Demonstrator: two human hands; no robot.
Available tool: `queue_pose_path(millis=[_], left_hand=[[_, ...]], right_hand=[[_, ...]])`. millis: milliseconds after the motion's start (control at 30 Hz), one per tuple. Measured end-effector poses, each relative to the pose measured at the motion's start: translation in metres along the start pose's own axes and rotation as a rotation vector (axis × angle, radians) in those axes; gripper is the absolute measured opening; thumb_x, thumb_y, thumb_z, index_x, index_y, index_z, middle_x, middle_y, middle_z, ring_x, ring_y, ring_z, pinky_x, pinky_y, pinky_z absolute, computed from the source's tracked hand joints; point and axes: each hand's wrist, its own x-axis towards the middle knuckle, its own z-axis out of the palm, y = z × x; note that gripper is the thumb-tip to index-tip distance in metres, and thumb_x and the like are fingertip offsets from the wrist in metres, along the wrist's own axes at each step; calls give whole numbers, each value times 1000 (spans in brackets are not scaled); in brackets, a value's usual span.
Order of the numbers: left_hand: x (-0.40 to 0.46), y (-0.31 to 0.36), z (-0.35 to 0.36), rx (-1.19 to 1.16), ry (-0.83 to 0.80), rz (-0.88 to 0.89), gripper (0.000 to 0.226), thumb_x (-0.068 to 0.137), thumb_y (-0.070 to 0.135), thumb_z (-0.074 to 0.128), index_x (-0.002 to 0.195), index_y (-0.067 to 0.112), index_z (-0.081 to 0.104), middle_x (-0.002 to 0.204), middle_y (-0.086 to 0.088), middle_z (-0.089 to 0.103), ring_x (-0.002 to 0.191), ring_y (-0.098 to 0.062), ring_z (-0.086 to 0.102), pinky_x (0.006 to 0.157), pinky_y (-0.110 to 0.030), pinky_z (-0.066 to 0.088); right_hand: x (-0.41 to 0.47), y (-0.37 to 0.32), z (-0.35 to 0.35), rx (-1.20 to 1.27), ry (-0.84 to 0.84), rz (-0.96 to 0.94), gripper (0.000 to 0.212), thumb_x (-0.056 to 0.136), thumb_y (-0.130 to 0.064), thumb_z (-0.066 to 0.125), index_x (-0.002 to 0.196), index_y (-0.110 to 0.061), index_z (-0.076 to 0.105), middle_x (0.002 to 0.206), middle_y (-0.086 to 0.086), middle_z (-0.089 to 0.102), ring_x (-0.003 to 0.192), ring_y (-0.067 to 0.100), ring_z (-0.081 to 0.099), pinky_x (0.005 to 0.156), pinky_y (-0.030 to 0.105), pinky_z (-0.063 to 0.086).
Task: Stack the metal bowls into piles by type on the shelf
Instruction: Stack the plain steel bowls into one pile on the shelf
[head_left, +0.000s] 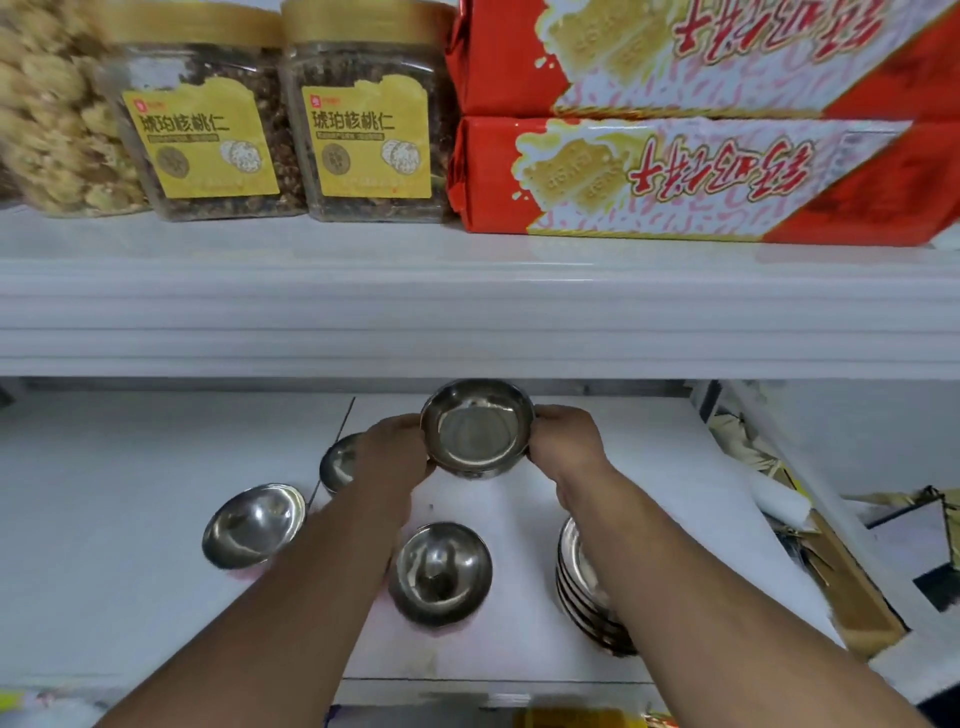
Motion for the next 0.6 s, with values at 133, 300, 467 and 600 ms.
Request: queue_pose_path(millis=[133, 300, 467, 600], left_hand=[[-44, 5, 25, -114, 6, 28, 25, 93, -5, 51, 90, 12, 69, 98, -14, 71, 92, -22, 66, 85, -35, 58], [-84, -9, 65, -90, -45, 68, 24, 94, -1, 51, 101, 6, 72, 101, -15, 75, 88, -20, 69, 77, -30, 61], [-113, -41, 88, -42, -78, 46, 25, 92, -1, 52, 96, 8, 75, 99, -17, 77, 88, -22, 73, 70, -29, 59], [-130, -60, 92, -24, -60, -4, 25, 96, -2, 51, 88, 8, 72, 96, -17, 75, 89, -24, 72, 72, -32, 60]], right_hand=[[-6, 4, -50, 22, 11, -55, 13, 68, -4, 51, 63, 3, 60, 56, 1, 52, 65, 20, 44, 64, 35, 37], [-32, 20, -119, 44, 49, -78, 38, 72, -15, 51, 93, 13, 65, 67, 8, 51, 67, 21, 45, 76, 51, 61], [-61, 44, -154, 51, 37, -7, 38, 68, -18, 52, 80, 17, 59, 71, 10, 50, 69, 23, 46, 63, 40, 49], [-74, 64, -161, 24, 5, 57, 40, 68, -16, 53, 85, 19, 60, 69, 8, 50, 66, 22, 45, 61, 37, 42]])
